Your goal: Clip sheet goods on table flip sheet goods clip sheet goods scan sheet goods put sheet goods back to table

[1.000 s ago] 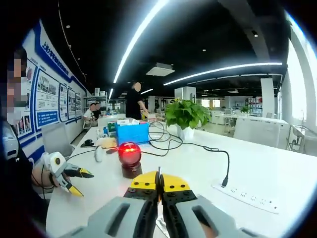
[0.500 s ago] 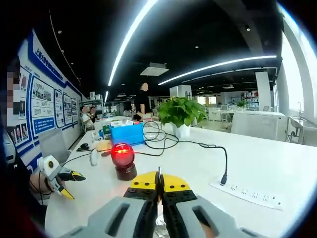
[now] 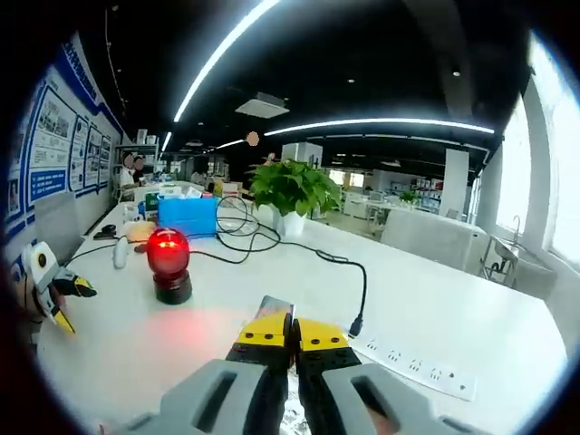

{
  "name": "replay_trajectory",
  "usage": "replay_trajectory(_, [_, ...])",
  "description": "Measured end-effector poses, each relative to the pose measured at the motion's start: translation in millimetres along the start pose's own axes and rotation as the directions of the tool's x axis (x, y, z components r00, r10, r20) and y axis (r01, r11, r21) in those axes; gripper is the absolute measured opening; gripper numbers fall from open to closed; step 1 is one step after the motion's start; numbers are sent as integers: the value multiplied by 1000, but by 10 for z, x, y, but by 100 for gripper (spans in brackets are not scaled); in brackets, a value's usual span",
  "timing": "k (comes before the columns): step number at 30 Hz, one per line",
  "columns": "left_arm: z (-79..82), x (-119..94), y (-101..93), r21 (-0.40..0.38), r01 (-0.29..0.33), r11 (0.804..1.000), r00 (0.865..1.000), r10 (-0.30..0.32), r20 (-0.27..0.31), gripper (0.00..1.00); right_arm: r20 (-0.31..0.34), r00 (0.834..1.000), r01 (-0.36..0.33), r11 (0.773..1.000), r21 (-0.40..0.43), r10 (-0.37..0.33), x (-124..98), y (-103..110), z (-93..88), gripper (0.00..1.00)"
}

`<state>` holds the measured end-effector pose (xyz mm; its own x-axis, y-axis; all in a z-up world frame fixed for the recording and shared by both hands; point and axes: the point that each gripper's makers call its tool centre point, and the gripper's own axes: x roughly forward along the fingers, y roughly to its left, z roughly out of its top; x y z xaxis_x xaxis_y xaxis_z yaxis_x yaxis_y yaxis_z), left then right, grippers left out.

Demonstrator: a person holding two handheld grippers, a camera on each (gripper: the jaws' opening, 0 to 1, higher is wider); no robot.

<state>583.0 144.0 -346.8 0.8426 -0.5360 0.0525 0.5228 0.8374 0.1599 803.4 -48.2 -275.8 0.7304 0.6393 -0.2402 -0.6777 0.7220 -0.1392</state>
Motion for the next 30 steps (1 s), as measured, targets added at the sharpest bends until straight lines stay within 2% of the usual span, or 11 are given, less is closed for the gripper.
replay_trajectory(3, [-1,1,-3,1,1,1000,1000,-1,-1,42,-11,1000,13,1000,-13,-13,33,-47,-46,0])
replay_trajectory(4, [-3,2,-5,1,2,1000,1000,-2,-1,42,-25,999,18,998,-57,-20,42,-70,-65,0])
replay_trajectory(5, [-4,2,-8,2,3,1000,1000,-3,-2,42,-45,999,22,998,-66,-25,64,-90,-94,0])
replay_trajectory(7, [-7,3,-12,4,4,1000,1000,-4,-4,42,-59,998,21,998,-65,-25,94,-108,-120,0])
replay_trajectory(11, [-7,1,-8,5,2,1000,1000,-2,-4,42,-139,989,20,989,-145,-40,143,-205,-283,0])
replay_trajectory(16, [-7,2,1,1,1,1000,1000,-1,-3,42,-148,987,39,989,-140,-60,176,-246,-361,0])
replay_trajectory(19, [-10,3,1,2,2,1000,1000,-2,-5,42,-189,979,39,977,-210,-80,192,-276,-445,0])
replay_trajectory(30, [-14,4,4,3,1,1000,1000,-1,-6,42,-225,969,40,962,-271,-103,299,-366,-608,0])
